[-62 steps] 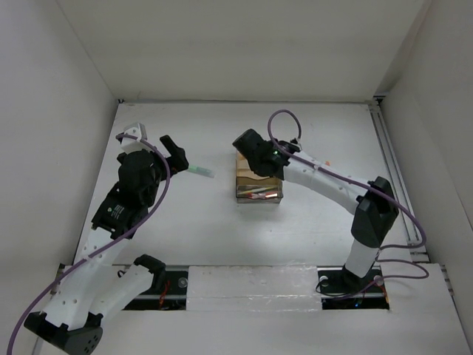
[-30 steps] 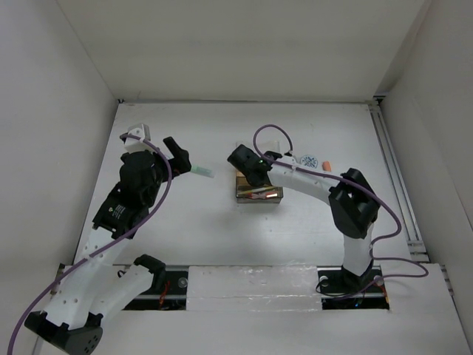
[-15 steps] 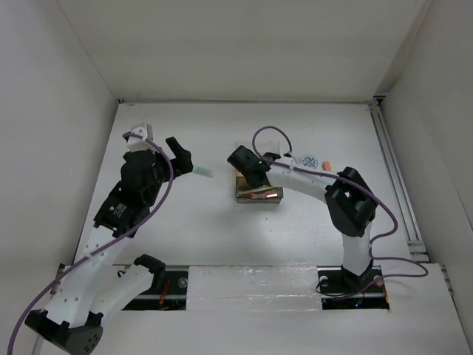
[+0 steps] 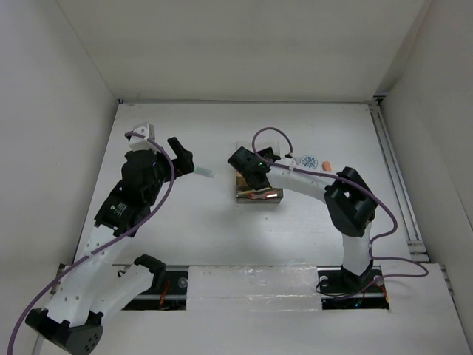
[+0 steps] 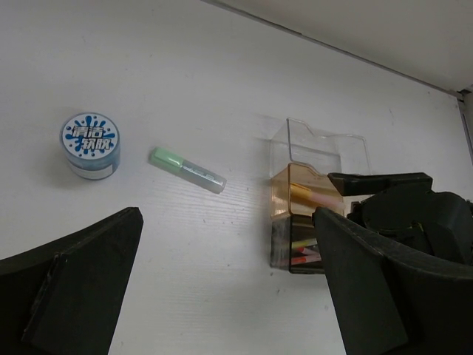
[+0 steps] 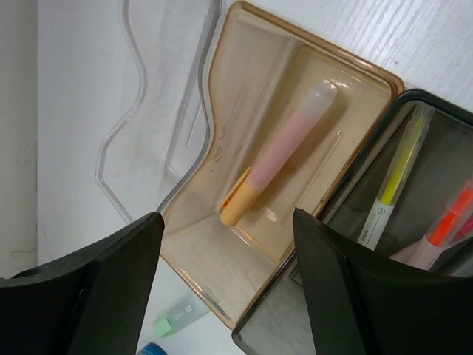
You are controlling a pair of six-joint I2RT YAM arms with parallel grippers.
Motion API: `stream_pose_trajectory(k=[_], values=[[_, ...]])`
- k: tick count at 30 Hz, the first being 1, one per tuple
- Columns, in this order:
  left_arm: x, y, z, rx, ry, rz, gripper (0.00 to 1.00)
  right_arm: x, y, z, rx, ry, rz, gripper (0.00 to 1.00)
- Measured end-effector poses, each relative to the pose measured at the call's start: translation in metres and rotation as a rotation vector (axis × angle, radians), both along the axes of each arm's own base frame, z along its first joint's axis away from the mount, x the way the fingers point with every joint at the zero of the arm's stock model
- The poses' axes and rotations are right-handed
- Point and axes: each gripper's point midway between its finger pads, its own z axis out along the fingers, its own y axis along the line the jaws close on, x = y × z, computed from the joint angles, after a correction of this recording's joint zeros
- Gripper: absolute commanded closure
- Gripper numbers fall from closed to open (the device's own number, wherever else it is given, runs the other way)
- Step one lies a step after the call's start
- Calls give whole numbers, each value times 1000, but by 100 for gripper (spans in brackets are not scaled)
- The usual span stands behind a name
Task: Sort the stationery into containers
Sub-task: Place the stationery into the container, then grab a piece of stationery with the right arm
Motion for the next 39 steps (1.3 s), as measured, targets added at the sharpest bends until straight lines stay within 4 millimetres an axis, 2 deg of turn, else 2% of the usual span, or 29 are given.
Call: stream_pose_trajectory(k=[3, 5, 8, 10, 12, 13, 15, 16, 18, 19, 20, 26, 28, 33, 39], values=[[0, 0, 0, 0, 0, 1, 1, 2, -4, 8, -16, -31, -12, 22], [0, 1, 0, 2, 0, 6, 1, 6, -7, 24, -11, -82, -26, 18], [1, 3, -1, 7, 1, 17, 1, 8, -19, 70, 25, -201, -20, 17], [3, 4, -2, 12, 5, 25, 1, 6, -39, 109, 24, -270, 56, 13], [3, 4, -4, 16, 12, 27, 1, 16, -81, 149, 25, -301, 127, 12], [4, 4, -5, 18, 15, 27, 1, 29, -112, 169, 13, -327, 125, 12], [4, 3, -6, 18, 17, 26, 1, 49, -192, 197, -59, -351, 92, 11], [4, 3, -6, 18, 18, 26, 1, 55, -243, 201, -121, -329, 65, 11], [4, 3, -6, 19, 19, 25, 1, 54, -285, 193, -201, -263, 60, 11], [4, 3, -6, 19, 20, 26, 1, 50, -298, 182, -240, -203, 86, 11], [4, 3, -7, 20, 21, 26, 1, 47, -302, 168, -270, -140, 132, 11], [5, 2, -8, 21, 27, 21, 1, 34, -288, 68, -307, 175, 439, 11], [4, 1, -9, 19, 29, 13, 1, 29, -291, 44, -291, 244, 489, 11], [5, -2, -11, 18, 39, -1, 1, 21, -307, 5, -284, 368, 544, 12], [5, -4, -12, 18, 43, -7, 1, 8, -303, -34, -285, 510, 642, 13]])
